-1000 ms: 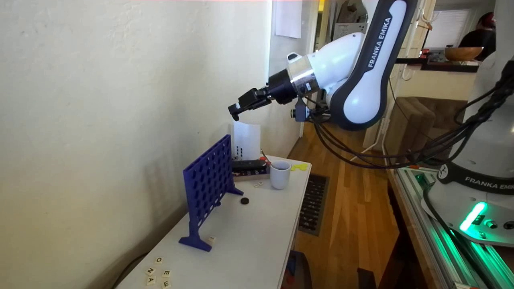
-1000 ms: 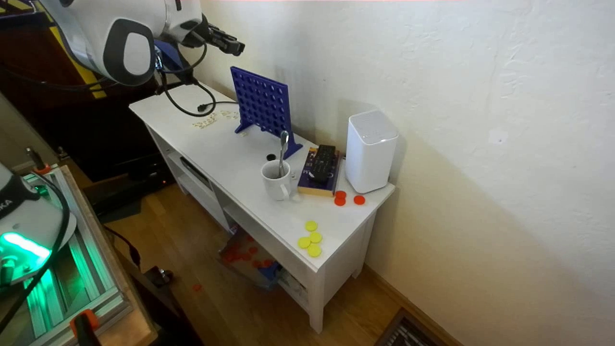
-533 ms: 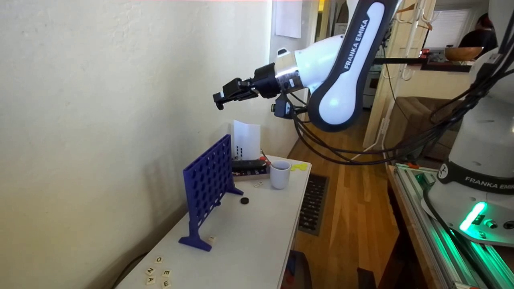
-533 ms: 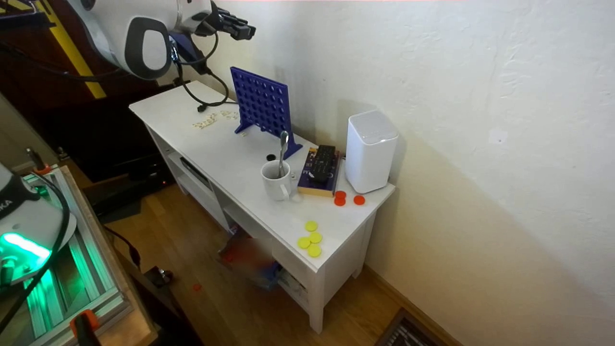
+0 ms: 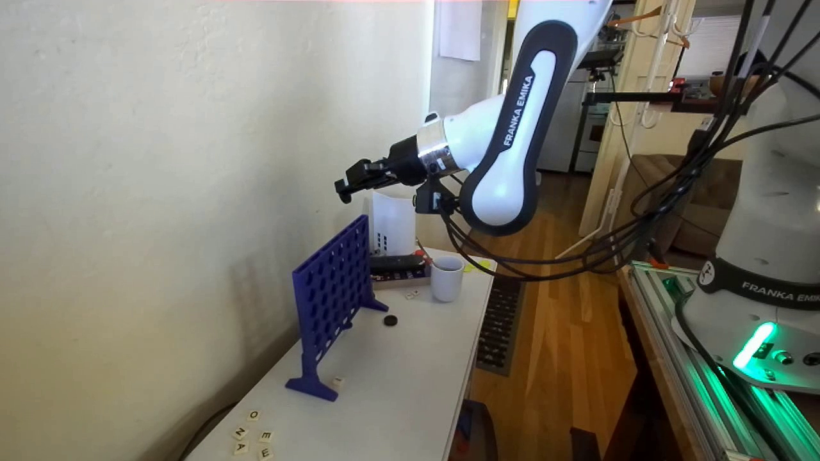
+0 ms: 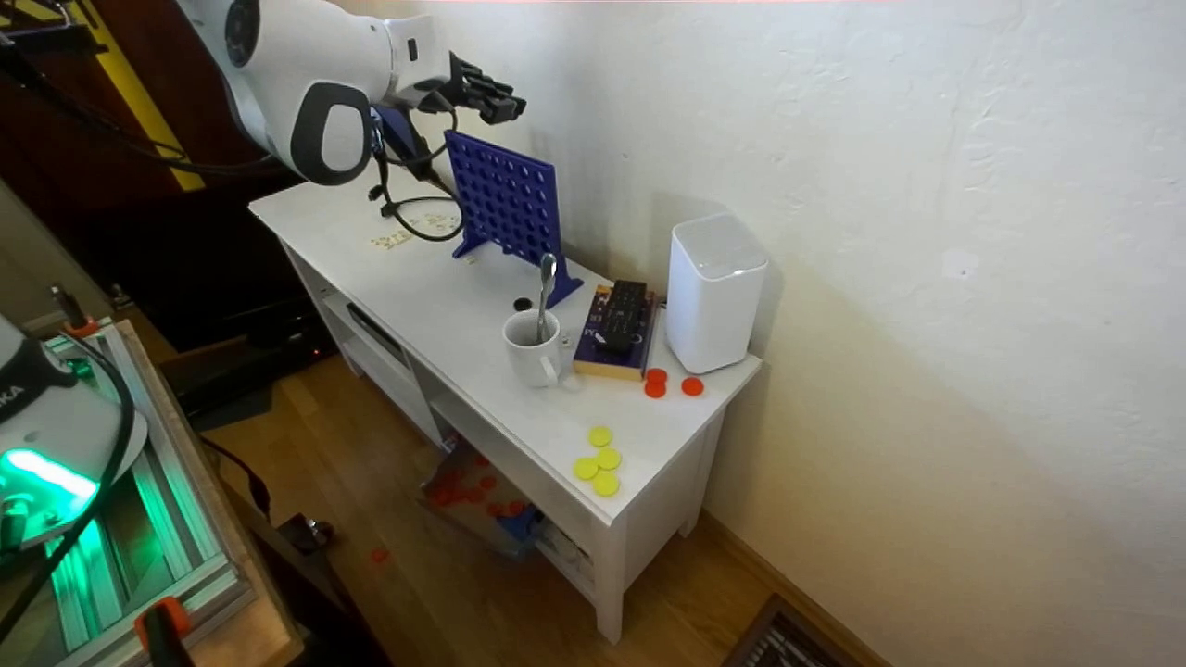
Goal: Put one dark blue circle inside the blue object
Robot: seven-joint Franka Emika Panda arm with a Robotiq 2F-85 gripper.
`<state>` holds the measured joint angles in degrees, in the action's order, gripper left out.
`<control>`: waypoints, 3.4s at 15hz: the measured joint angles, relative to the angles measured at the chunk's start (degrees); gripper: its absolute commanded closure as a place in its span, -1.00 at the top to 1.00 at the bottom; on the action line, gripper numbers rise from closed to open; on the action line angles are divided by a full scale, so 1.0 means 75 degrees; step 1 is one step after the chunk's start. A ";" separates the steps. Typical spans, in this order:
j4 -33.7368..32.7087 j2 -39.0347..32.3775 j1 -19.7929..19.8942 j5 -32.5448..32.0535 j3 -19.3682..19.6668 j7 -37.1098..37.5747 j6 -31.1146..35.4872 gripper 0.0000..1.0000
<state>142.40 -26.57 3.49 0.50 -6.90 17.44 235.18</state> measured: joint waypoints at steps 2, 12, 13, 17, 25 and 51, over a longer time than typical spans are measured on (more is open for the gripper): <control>-0.0107 -0.0200 0.0008 0.0000 0.0031 0.0027 0.0000 -0.35; -0.0152 -0.0322 0.0118 -0.0108 0.0046 0.0057 0.0005 -0.84; -0.0153 -0.0348 0.0166 -0.0174 0.0046 0.0085 0.0025 -0.84; -0.0163 -0.0575 0.0483 -0.1171 0.0048 0.0248 0.0291 -0.84; -0.0860 -0.1107 0.1391 -0.2163 -0.0324 0.0294 0.0847 -0.84; -0.0572 -0.1641 0.3282 -0.3231 -0.1813 0.0099 0.0844 -0.84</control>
<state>138.11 -38.88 28.11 -23.73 -20.49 18.18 241.50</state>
